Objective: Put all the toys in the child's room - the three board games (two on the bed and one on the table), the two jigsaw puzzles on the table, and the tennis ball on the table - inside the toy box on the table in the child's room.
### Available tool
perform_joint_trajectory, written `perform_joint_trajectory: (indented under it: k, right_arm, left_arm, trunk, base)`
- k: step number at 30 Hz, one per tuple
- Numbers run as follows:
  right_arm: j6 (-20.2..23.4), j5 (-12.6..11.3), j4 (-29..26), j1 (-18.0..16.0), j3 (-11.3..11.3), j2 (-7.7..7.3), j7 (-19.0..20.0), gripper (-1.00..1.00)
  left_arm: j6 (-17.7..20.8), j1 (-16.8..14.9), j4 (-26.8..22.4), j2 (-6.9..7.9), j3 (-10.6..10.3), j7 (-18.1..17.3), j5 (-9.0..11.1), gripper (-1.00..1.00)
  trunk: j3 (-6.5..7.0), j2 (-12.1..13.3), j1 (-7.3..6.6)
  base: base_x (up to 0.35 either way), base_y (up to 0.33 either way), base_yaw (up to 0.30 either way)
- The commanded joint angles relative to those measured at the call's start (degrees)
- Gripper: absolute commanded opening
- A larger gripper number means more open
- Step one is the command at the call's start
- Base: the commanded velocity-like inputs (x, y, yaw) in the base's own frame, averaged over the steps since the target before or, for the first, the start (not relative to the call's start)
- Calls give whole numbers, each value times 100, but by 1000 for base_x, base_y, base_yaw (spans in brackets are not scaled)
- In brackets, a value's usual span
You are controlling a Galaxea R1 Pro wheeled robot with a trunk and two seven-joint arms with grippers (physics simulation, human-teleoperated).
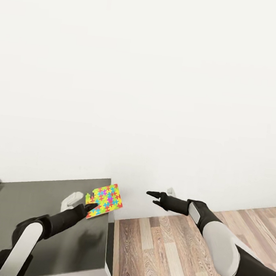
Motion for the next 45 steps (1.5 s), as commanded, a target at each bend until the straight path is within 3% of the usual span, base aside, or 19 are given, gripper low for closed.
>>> perform_joint_trajectory:
  k: [1,4,7,13,14,17,19,21,25,35,45]
  right_arm:
    - [-52,66,-25,-3,-13,15,214,100]
    - [-126,74,-47,-5,37,14,408,100]
    - [-120,74,-60,-8,89,-2,529,100]
    - [-114,76,-61,-8,109,-10,705,100]
    - [-114,79,-61,-8,112,-14,814,100]
    - [-113,84,-61,-8,115,-17,980,100]
    - [-113,87,-61,-8,117,-19,1125,100]
    - [-107,82,-61,-7,115,-37,1160,100]
    - [-68,60,-34,-2,104,-159,1199,100]
    - [438,19,-9,-5,78,-371,1264,100]
    - [540,2,-23,-5,74,-444,1327,100]
  left_arm:
    - [32,-17,-10,-7,-21,45,82,100]
    - [82,-72,-14,-29,-48,37,228,100]
    - [254,-238,-16,-58,-56,40,757,100]
    - [322,-418,-16,-67,-65,35,1359,100]
    - [328,-438,-17,-45,-63,35,1569,100]
    - [334,-457,-17,-22,-61,35,1830,100]
    - [339,-485,-17,-2,-54,8,2122,100]
    - [341,-512,-17,4,-56,-3,2272,100]
    - [340,-538,-17,4,-54,-13,2394,100]
    - [347,-682,-17,-61,-64,-18,2448,100]
    - [346,-742,-17,-90,-102,-18,2461,100]
  trunk:
    - [-25,-48,24]
    - [-79,-168,90]
    - [-132,-288,155]
    - [-228,-529,287]
    - [-244,-569,309]
    - [-291,-689,375]
    - [-324,-770,419]
    - [-359,-850,463]
    - [-429,-1010,551]
    - [-608,-1411,770]
    - [-788,-1812,990]
  base:
    - [0,0,0]
    - [0,0,0]
    - [0,0,27]
    - [0,0,193]
    - [0,0,260]
    - [0,0,272]
    - [0,0,287]
    - [0,0,229]
    - [0,0,107]
    - [0,0,22]
    - [0,0,2]
